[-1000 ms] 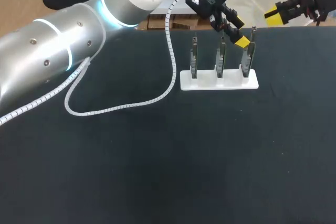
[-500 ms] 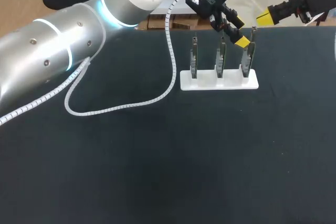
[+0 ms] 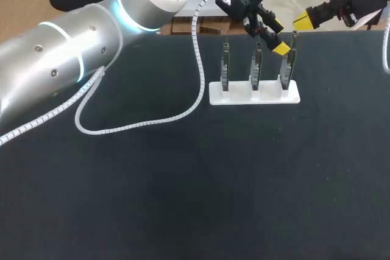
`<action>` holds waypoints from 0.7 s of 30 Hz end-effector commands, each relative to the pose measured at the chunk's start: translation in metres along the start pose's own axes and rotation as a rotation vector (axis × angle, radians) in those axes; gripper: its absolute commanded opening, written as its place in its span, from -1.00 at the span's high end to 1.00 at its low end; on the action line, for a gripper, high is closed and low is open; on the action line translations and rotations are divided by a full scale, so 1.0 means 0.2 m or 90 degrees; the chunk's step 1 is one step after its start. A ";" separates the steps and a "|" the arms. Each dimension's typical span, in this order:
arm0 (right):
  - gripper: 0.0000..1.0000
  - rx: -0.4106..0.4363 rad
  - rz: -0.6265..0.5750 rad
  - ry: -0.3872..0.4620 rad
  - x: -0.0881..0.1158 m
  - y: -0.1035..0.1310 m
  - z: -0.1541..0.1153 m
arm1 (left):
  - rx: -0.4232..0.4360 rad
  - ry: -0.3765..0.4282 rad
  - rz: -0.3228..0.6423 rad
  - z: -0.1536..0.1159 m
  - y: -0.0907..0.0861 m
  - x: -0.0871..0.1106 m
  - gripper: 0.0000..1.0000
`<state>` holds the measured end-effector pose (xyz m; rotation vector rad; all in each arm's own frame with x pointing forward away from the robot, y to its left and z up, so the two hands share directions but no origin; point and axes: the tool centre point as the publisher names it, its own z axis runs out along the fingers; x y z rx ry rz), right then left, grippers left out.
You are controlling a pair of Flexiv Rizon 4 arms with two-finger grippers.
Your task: Pick up the optical module with the left hand, and insert it into the network port with the right hand.
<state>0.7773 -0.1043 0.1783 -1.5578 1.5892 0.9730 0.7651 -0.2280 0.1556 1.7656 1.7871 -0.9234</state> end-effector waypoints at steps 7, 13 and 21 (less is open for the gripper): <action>1.00 -0.004 0.001 0.005 0.01 -0.02 0.02 | 0.004 0.002 0.001 0.00 0.02 -0.01 -1.00; 1.00 -0.005 0.006 0.008 0.02 -0.02 0.02 | 0.004 0.002 0.001 0.00 0.02 -0.01 -1.00; 1.00 -0.008 0.010 0.014 0.05 -0.01 0.04 | 0.004 0.002 0.001 0.00 0.02 -0.01 -1.00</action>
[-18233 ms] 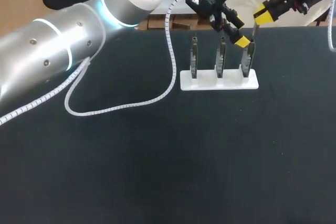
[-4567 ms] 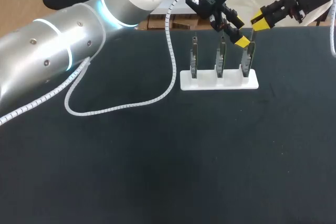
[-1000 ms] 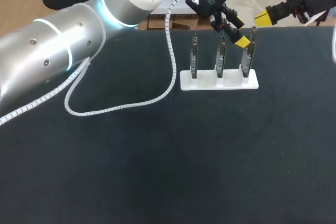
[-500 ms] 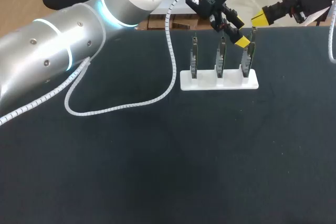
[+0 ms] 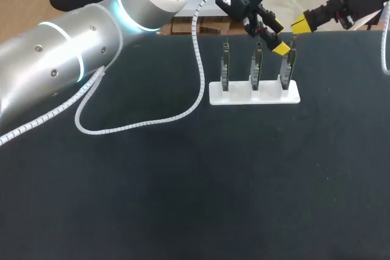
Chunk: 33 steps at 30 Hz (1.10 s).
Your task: Pick up the optical module with the left hand, and insert it into the network port with the right hand.
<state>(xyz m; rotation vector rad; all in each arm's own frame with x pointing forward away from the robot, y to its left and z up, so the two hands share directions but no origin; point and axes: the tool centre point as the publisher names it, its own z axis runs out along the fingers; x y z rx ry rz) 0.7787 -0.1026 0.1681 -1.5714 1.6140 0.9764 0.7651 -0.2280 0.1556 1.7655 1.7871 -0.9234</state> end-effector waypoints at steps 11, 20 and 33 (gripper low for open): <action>1.00 -0.005 0.018 0.003 0.05 0.00 0.02 | 0.004 0.002 0.001 0.00 0.02 -0.01 -1.00; 1.00 -0.010 0.028 0.010 0.08 0.00 0.04 | 0.004 0.002 0.001 0.00 0.02 -0.01 -1.00; 1.00 -0.014 0.040 0.017 0.12 0.02 0.06 | 0.004 0.002 0.001 0.00 0.02 -0.01 -1.00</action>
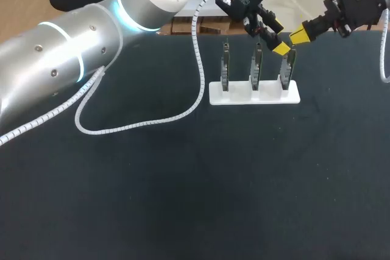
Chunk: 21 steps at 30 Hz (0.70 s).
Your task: Pick up the optical module with the left hand, and insert it into the network port with the right hand.
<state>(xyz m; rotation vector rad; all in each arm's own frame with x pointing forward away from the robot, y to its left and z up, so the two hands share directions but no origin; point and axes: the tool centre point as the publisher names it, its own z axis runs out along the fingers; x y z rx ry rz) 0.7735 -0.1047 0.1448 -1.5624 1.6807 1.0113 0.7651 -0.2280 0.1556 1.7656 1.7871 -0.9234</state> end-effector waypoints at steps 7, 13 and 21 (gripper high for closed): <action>1.00 -0.001 0.005 0.002 0.02 0.01 0.02 | 0.004 0.002 0.001 0.00 0.02 -0.01 -1.00; 1.00 -0.009 -0.011 0.015 0.03 0.01 0.03 | 0.004 0.002 0.001 0.00 0.02 -0.01 -1.00; 1.00 -0.010 -0.012 0.015 0.04 0.02 0.03 | 0.004 0.002 0.001 0.00 0.02 -0.01 -1.00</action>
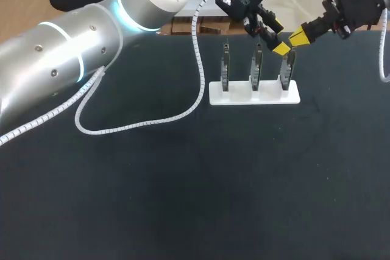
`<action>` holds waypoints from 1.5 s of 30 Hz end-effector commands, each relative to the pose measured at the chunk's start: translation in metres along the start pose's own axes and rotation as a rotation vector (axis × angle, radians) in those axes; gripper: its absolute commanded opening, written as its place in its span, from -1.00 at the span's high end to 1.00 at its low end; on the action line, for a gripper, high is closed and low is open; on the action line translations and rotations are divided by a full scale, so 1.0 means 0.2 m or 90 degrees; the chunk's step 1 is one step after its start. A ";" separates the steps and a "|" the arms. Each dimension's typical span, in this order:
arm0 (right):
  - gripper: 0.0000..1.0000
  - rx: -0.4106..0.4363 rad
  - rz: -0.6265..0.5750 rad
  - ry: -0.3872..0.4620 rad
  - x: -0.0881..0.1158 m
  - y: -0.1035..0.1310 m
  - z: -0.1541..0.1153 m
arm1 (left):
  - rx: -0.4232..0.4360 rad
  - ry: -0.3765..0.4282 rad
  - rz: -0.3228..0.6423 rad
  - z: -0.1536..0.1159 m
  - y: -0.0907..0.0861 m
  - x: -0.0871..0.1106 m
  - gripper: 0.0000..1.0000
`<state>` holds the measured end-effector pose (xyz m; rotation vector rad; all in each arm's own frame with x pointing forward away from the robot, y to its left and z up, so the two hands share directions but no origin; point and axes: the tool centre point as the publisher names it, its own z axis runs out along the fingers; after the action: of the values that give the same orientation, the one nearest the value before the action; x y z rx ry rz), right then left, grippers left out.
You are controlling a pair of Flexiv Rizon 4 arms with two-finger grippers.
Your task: Pick up the optical module with the left hand, and insert it into the network port with the right hand.
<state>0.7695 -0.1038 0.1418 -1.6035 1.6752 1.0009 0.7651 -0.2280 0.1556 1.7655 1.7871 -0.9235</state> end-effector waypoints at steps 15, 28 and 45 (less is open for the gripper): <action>1.00 0.025 0.005 -0.036 -0.03 -0.02 -0.03 | 0.004 0.003 0.001 0.00 0.02 -0.01 -1.00; 1.00 0.068 -0.008 -0.071 -0.13 0.00 -0.15 | 0.004 0.003 0.001 0.00 0.02 -0.01 -1.00; 1.00 0.106 0.004 -0.113 -0.18 -0.01 -0.24 | -0.081 -0.025 0.051 -0.18 0.10 -0.12 -1.00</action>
<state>0.7810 -0.1241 0.1948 -1.3704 1.6029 0.9577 0.7963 -0.2258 0.1860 1.7264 1.7067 -0.8058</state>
